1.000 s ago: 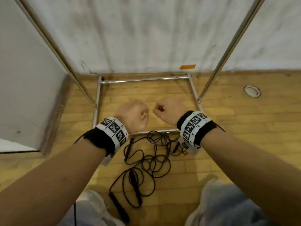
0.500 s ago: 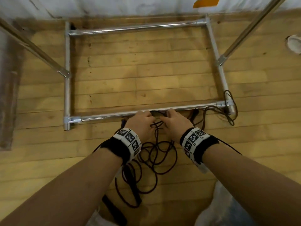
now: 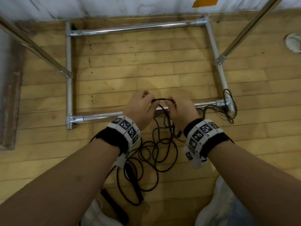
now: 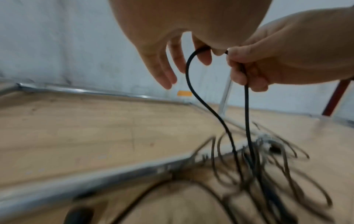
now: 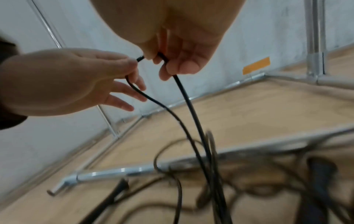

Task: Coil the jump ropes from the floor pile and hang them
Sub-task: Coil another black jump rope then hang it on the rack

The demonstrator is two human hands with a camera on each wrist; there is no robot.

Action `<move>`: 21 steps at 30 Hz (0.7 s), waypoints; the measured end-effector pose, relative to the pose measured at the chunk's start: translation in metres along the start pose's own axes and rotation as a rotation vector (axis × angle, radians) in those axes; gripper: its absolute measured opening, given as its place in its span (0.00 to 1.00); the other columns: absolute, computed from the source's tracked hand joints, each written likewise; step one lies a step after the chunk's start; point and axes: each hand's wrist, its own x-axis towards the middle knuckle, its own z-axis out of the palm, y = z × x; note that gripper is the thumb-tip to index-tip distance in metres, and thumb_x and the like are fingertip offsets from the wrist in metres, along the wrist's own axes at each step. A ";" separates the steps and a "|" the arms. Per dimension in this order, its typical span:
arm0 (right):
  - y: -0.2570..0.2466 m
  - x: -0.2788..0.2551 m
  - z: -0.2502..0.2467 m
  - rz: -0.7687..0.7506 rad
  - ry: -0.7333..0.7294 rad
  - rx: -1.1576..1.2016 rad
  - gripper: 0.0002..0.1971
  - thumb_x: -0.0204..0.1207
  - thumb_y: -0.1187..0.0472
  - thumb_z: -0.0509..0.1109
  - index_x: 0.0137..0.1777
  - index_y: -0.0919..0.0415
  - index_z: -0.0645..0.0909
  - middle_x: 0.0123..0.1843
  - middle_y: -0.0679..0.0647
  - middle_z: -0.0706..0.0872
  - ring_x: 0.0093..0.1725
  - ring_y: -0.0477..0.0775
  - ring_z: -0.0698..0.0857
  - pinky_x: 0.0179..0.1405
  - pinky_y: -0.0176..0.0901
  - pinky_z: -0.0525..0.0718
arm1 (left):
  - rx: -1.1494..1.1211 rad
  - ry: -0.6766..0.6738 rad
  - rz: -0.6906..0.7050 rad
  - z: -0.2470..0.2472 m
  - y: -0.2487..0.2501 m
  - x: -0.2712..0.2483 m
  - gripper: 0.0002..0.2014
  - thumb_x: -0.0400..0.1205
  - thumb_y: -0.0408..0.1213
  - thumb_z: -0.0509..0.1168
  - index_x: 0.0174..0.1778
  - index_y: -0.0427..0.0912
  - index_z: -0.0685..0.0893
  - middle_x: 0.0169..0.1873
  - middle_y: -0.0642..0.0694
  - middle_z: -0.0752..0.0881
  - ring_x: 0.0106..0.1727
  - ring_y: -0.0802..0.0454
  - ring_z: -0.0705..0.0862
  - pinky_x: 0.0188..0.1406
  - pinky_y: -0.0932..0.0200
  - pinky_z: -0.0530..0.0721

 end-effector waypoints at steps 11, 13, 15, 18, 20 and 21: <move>-0.107 -0.030 -0.139 -0.075 0.158 0.287 0.11 0.83 0.54 0.59 0.40 0.49 0.79 0.31 0.47 0.83 0.31 0.44 0.79 0.37 0.41 0.75 | -0.091 0.207 0.073 -0.161 0.124 0.017 0.08 0.82 0.46 0.65 0.38 0.52 0.85 0.24 0.64 0.75 0.28 0.70 0.75 0.27 0.74 0.67; -0.130 -0.043 -0.165 -0.131 0.208 0.303 0.14 0.83 0.56 0.60 0.35 0.48 0.77 0.29 0.46 0.81 0.30 0.43 0.77 0.37 0.42 0.74 | -0.143 0.265 0.087 -0.188 0.149 0.012 0.10 0.82 0.44 0.66 0.34 0.54 0.81 0.22 0.60 0.72 0.25 0.67 0.74 0.25 0.73 0.67; -0.151 -0.055 -0.191 -0.189 0.315 0.311 0.16 0.82 0.58 0.61 0.31 0.46 0.74 0.29 0.42 0.78 0.31 0.39 0.75 0.37 0.40 0.72 | -0.199 0.312 0.071 -0.214 0.171 0.005 0.08 0.81 0.44 0.67 0.35 0.52 0.80 0.21 0.57 0.71 0.23 0.62 0.71 0.25 0.70 0.66; -0.176 -0.071 -0.225 -0.249 0.530 0.409 0.08 0.79 0.58 0.65 0.37 0.50 0.78 0.31 0.38 0.77 0.33 0.34 0.76 0.33 0.24 0.70 | -0.280 0.353 0.122 -0.247 0.200 -0.009 0.05 0.83 0.40 0.65 0.41 0.47 0.80 0.19 0.59 0.73 0.24 0.63 0.70 0.29 0.70 0.67; -0.187 -0.080 -0.237 -0.274 0.486 0.433 0.08 0.77 0.56 0.68 0.36 0.50 0.78 0.29 0.40 0.77 0.29 0.33 0.75 0.31 0.23 0.70 | -0.312 0.372 0.162 -0.265 0.217 -0.020 0.05 0.83 0.36 0.64 0.41 0.45 0.80 0.19 0.67 0.76 0.25 0.68 0.72 0.34 0.75 0.69; -0.191 -0.084 -0.238 -0.264 0.365 0.423 0.08 0.76 0.54 0.70 0.35 0.49 0.79 0.29 0.41 0.78 0.27 0.33 0.75 0.30 0.24 0.69 | -0.319 0.385 0.171 -0.273 0.224 -0.024 0.05 0.83 0.36 0.64 0.41 0.44 0.80 0.19 0.66 0.76 0.25 0.67 0.71 0.34 0.75 0.69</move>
